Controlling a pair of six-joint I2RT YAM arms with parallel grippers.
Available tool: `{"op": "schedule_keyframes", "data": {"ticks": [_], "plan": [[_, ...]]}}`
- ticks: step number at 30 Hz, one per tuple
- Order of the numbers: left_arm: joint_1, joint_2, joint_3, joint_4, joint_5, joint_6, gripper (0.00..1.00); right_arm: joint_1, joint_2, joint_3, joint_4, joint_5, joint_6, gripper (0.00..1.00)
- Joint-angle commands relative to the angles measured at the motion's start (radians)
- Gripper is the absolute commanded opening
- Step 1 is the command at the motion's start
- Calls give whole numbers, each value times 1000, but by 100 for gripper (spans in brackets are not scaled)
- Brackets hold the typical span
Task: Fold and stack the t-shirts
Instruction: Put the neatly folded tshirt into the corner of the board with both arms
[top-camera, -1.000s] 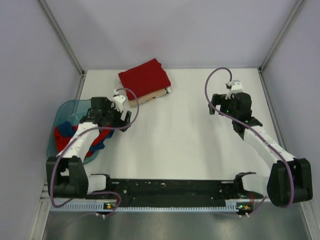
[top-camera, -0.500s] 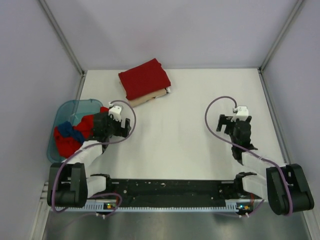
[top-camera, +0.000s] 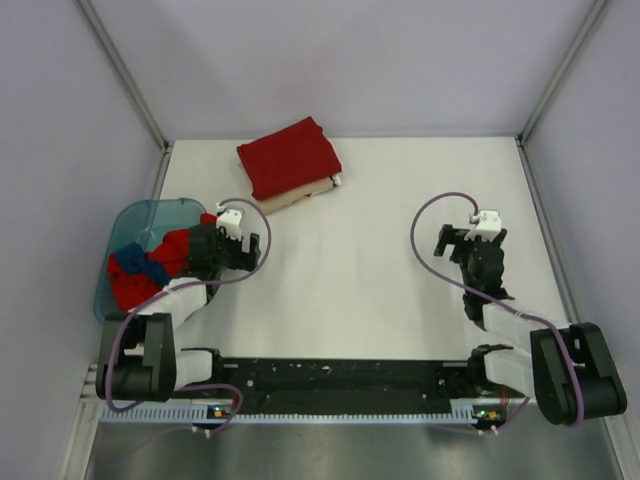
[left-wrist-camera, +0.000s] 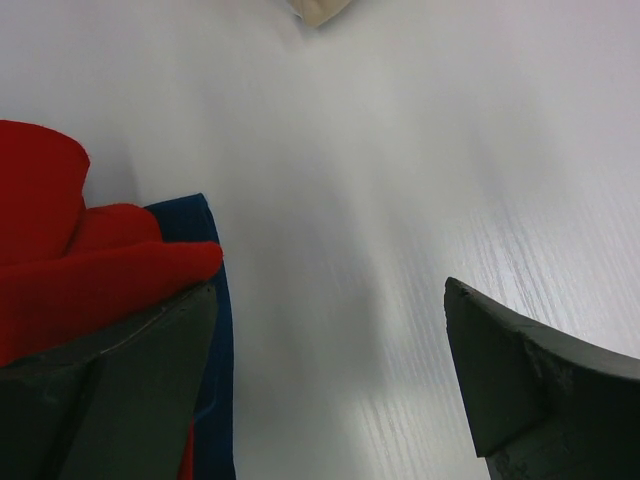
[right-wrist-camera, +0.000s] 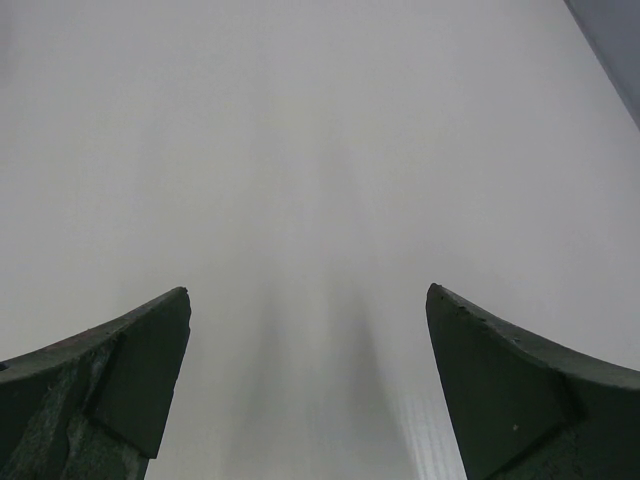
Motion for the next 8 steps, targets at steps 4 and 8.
{"op": "schedule_keyframes", "data": {"ticks": [4,8], "plan": [[6,5,36,39,-8,6,99,-10,7,20,56,12,-6,99],[3,11,41,38,-49,-10,99,-12,14,27,48,14,-3,99]]}}
